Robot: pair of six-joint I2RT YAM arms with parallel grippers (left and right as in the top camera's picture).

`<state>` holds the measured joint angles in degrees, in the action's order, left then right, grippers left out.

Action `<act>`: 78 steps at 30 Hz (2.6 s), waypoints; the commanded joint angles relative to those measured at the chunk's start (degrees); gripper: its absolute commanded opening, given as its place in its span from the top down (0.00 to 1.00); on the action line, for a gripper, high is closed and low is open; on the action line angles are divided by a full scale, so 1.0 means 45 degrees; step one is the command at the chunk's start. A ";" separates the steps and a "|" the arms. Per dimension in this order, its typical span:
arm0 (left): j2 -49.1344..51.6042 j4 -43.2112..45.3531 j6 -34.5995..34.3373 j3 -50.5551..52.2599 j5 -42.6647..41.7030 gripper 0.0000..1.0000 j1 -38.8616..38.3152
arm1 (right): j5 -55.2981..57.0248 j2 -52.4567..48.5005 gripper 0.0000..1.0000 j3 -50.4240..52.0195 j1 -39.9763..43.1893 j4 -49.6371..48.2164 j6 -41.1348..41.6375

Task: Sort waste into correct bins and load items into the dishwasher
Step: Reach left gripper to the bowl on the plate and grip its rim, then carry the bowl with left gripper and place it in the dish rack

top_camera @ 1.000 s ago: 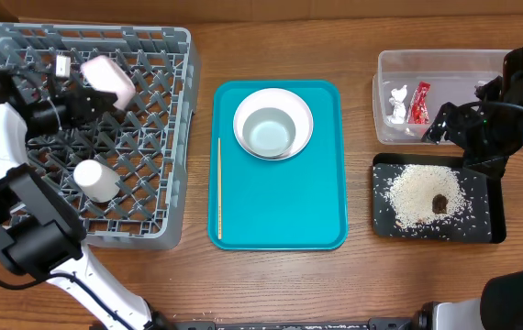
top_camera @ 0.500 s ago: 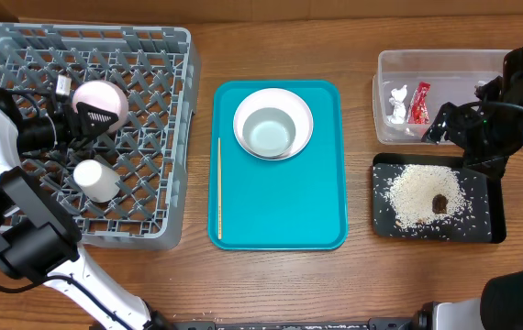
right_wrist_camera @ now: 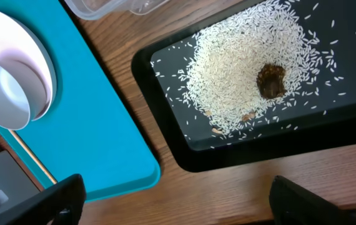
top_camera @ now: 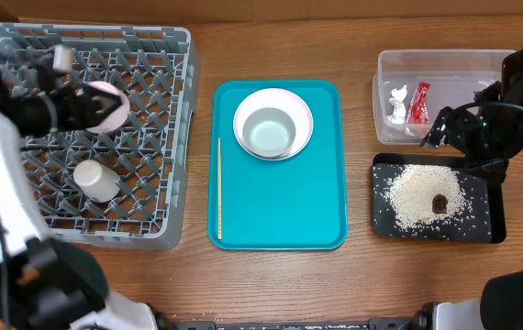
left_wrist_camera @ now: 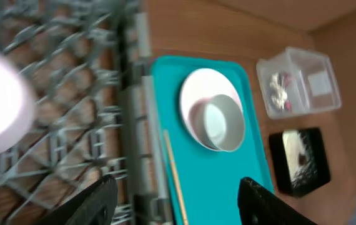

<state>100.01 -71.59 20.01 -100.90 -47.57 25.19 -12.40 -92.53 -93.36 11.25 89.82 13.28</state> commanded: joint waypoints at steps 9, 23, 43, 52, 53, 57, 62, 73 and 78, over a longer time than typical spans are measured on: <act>-0.0568 0.1078 -0.1889 -0.0121 0.6135 0.14 -0.7441 | 0.0228 0.0131 0.01 -0.0102 0.0019 -0.0121 -0.0058; 0.3419 0.3832 -0.1889 -0.0121 0.7067 0.05 -1.1482 | 0.0228 0.0131 0.00 -0.0102 0.0019 -0.0219 -0.0058; 0.5518 0.3866 -0.2429 -0.0107 0.8655 0.55 -1.2259 | 0.0228 0.0131 0.00 -0.0102 0.0019 -0.0160 -0.0058; 0.5625 0.4065 -0.2560 0.0345 0.9102 0.51 -1.2298 | 0.0228 0.0131 0.00 -0.0102 0.0019 -0.0126 -0.0058; 0.5625 0.4070 -0.2560 0.0384 0.9097 0.51 -1.2298 | 0.0223 0.0131 0.00 -0.0102 0.0019 -0.0126 -0.0058; 0.5629 0.4027 -0.2637 0.0578 0.9156 0.54 -1.2347 | 0.0223 0.0131 0.00 -0.0102 0.0019 -0.0126 -0.0053; 0.5629 0.4036 -0.2647 0.0748 0.9374 0.58 -1.2366 | 0.0228 0.0131 0.00 -0.0102 0.0019 -0.0121 -0.0058; 0.5629 0.3968 -0.2657 0.0738 0.9340 0.96 -1.2366 | 0.0228 0.0131 0.00 -0.0102 0.0019 -0.0029 -0.0058; 0.5518 0.3672 -0.3055 0.0296 0.9345 0.96 -1.2318 | 0.0228 0.0131 0.00 -0.0102 0.0019 0.0024 -0.0058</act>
<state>124.20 -53.80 8.43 -98.21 -4.93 -30.02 -11.75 -92.53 -93.36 11.25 89.86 13.23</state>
